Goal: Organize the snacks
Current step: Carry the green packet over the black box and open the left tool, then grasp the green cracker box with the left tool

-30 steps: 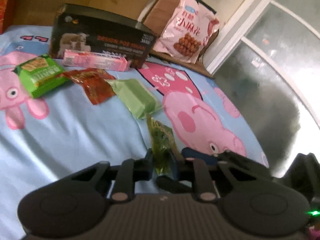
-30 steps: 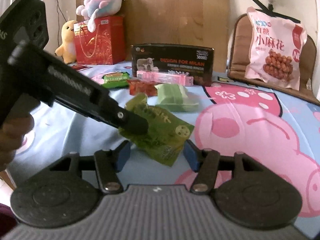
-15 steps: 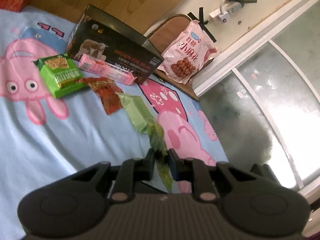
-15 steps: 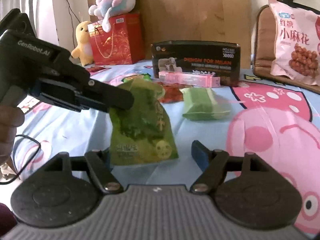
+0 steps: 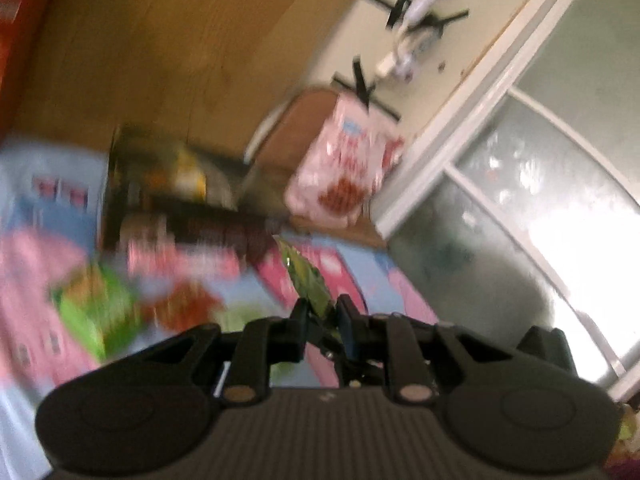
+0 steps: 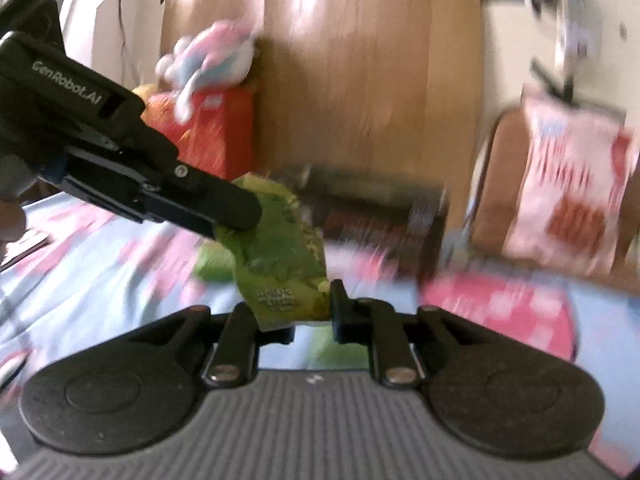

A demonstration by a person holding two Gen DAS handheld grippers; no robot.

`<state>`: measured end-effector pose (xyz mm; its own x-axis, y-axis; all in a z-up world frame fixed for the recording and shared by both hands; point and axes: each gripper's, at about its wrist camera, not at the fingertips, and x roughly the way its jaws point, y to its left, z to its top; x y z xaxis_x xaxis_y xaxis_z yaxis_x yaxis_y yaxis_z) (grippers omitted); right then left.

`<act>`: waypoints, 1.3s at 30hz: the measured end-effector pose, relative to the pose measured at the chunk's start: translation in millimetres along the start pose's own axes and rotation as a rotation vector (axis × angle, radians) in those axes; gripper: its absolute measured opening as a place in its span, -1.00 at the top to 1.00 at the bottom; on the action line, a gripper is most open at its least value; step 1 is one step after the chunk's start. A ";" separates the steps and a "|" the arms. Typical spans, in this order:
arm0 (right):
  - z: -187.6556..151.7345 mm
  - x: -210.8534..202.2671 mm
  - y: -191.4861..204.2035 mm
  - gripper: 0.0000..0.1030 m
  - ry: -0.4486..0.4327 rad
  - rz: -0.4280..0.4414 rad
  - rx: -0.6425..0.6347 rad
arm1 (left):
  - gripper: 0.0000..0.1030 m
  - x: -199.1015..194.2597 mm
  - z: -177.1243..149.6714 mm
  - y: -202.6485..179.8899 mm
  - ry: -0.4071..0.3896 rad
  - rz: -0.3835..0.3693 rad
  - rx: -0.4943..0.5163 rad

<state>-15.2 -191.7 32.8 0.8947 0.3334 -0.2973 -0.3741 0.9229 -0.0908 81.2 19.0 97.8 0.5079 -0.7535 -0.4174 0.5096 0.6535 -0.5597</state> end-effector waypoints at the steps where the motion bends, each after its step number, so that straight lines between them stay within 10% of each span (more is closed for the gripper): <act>1: 10.0 9.7 -3.7 0.63 -0.015 -0.008 -0.020 | 0.68 2.4 11.4 2.5 -0.017 0.008 0.002; 7: 51.3 94.4 -26.6 0.58 0.009 -0.060 -0.082 | 0.43 44.2 67.1 39.3 -0.077 0.147 0.000; 12: 52.4 115.7 -51.5 0.10 0.072 -0.099 0.029 | 0.36 84.8 74.3 64.6 0.000 0.374 0.029; 18: 21.3 59.8 -67.9 0.09 0.050 0.062 0.267 | 0.25 14.4 41.8 67.8 -0.131 0.271 -0.010; 22: 6.4 62.7 -52.9 0.12 0.146 0.230 0.393 | 0.25 -24.3 5.2 90.4 -0.144 0.366 -0.116; 31: 21.8 164.2 25.9 0.09 0.368 0.326 0.294 | 0.27 -61.7 -47.0 120.2 -0.104 0.427 -0.310; 39: 6.4 119.5 50.9 0.15 0.358 0.506 0.199 | 0.27 -90.0 -81.5 107.4 -0.104 0.430 -0.326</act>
<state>74.2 -103.7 -1.2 0.4702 0.6831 -0.5589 -0.6449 0.6982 0.3108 33.7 151.1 17.0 0.6974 -0.4015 -0.5937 0.0078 0.8326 -0.5538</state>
